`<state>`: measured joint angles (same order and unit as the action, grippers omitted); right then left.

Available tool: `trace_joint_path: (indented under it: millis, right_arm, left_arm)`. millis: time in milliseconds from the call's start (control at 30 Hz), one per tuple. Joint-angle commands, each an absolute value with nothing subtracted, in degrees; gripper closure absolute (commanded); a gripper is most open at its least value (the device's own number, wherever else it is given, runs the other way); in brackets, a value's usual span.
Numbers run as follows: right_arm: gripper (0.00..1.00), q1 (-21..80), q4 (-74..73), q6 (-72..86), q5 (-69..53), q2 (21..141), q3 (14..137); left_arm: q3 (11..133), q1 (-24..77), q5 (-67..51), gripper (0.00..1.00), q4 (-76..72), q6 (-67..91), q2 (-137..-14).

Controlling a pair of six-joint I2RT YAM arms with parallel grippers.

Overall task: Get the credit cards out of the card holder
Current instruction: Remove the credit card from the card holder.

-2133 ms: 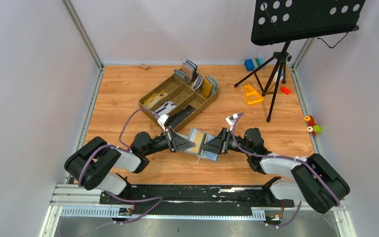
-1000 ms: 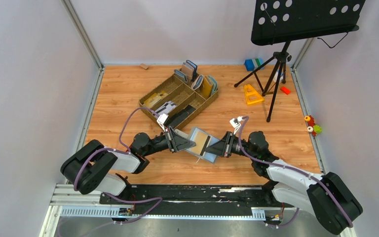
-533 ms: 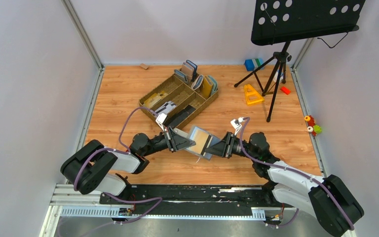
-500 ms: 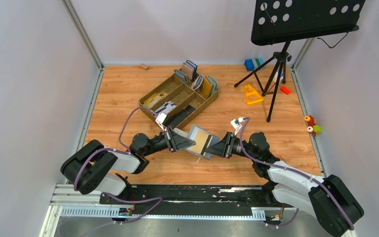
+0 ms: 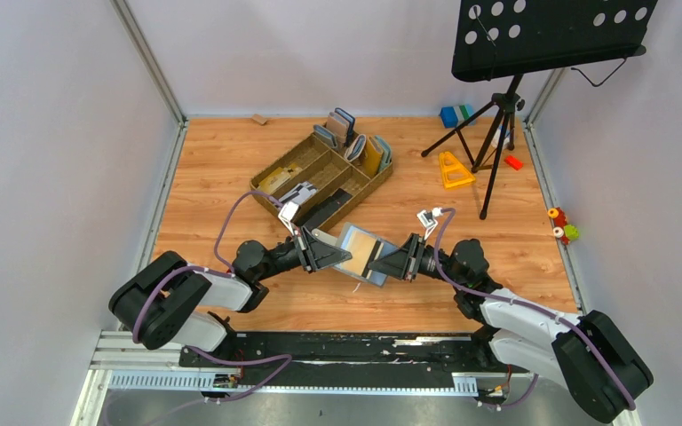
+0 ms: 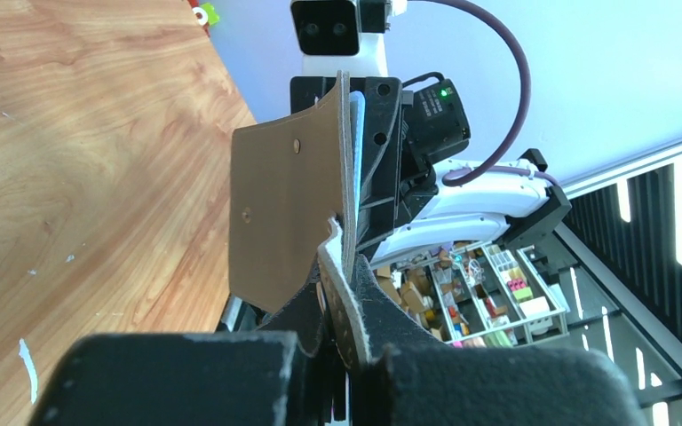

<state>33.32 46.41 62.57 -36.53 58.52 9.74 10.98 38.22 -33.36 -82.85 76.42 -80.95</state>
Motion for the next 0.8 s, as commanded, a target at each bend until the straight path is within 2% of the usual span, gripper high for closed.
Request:
trace_joint_path:
  millis: [0, 167, 267, 567, 700, 767]
  right_arm:
    - [0.77, 33.33, 50.07, 63.37, -36.68, 58.24, 11.54]
    - [0.84, 33.32, 47.79, 62.93, -36.99, 59.38, 12.53]
    - [0.99, 33.24, 46.39, 63.04, -36.41, 59.87, 12.46]
    - [1.00, 31.53, 39.95, 60.51, -34.28, 55.77, 9.47]
    - [1.00, 31.36, 30.51, 56.65, -30.57, 52.07, 10.72]
    - [1.00, 31.35, 26.09, 54.63, -28.18, 50.89, 12.20]
  left_arm:
    - [11.92, 38.77, -34.67, 1.00, -85.19, 76.13, -79.99]
    - [12.30, 38.76, -35.29, 1.00, -85.23, 76.43, -80.42]
    - [12.10, 38.78, -35.02, 1.00, -85.56, 76.64, -79.93]
    - [10.82, 33.02, -35.77, 1.00, -79.25, 75.76, -73.55]
    - [12.15, 27.18, -38.70, 1.00, -63.61, 70.72, -66.60]
    - [14.69, 24.62, -38.72, 1.00, -44.78, 63.74, -60.10]
